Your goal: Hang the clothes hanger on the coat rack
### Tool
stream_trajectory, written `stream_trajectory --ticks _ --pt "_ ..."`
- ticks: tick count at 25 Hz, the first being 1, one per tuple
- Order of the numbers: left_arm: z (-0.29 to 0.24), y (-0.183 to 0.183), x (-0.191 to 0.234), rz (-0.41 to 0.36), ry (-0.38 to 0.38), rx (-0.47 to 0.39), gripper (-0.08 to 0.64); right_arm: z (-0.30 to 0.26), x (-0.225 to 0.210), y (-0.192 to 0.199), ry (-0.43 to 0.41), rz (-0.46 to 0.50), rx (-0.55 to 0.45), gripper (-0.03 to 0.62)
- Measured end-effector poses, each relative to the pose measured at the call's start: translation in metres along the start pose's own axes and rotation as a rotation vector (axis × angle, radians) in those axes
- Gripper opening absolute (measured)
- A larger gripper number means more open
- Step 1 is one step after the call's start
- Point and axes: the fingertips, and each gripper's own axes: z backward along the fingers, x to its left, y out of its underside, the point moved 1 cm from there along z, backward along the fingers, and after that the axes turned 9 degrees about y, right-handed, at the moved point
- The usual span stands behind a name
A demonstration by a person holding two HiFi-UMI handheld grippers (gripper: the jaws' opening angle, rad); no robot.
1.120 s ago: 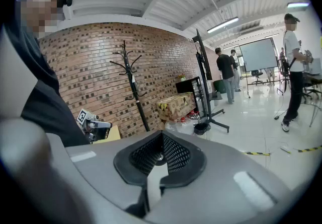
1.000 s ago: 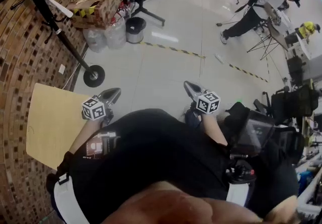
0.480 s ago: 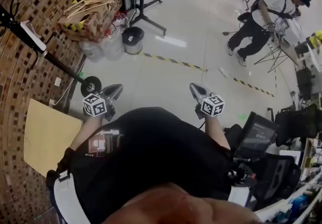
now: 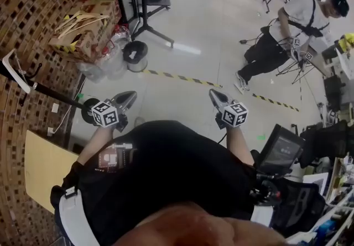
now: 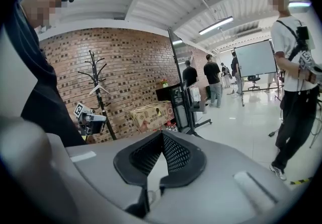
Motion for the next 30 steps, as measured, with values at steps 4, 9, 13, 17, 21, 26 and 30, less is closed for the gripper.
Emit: stream_trajectory --ticks 4,9,13,17,21,26,30 --pt "-0.023 -0.025 0.049 -0.006 0.048 -0.003 0.0 -0.042 -0.013 -0.024 0.035 0.023 -0.001 0.014" --pt "-0.05 -0.077 0.129 -0.013 0.12 -0.004 0.0 -0.107 -0.026 -0.069 0.107 0.028 -0.015 0.014" --pt "-0.06 -0.118 0.176 -0.032 0.151 0.016 0.0 -0.159 -0.028 -0.1 0.119 0.028 -0.011 0.014" --pt "-0.053 -0.155 0.226 -0.05 0.121 0.001 0.0 -0.228 -0.016 -0.129 0.064 0.054 0.001 0.014" --pt "-0.026 -0.173 0.262 -0.031 0.034 -0.051 0.0 -0.295 0.0 -0.152 -0.038 0.092 0.027 0.014" --pt "0.013 -0.183 0.299 -0.012 -0.148 -0.128 0.0 -0.387 0.014 -0.181 -0.215 0.144 0.049 0.014" --pt "0.04 -0.192 0.312 -0.023 -0.338 -0.202 0.0 -0.463 0.037 -0.205 -0.43 0.229 0.078 0.014"
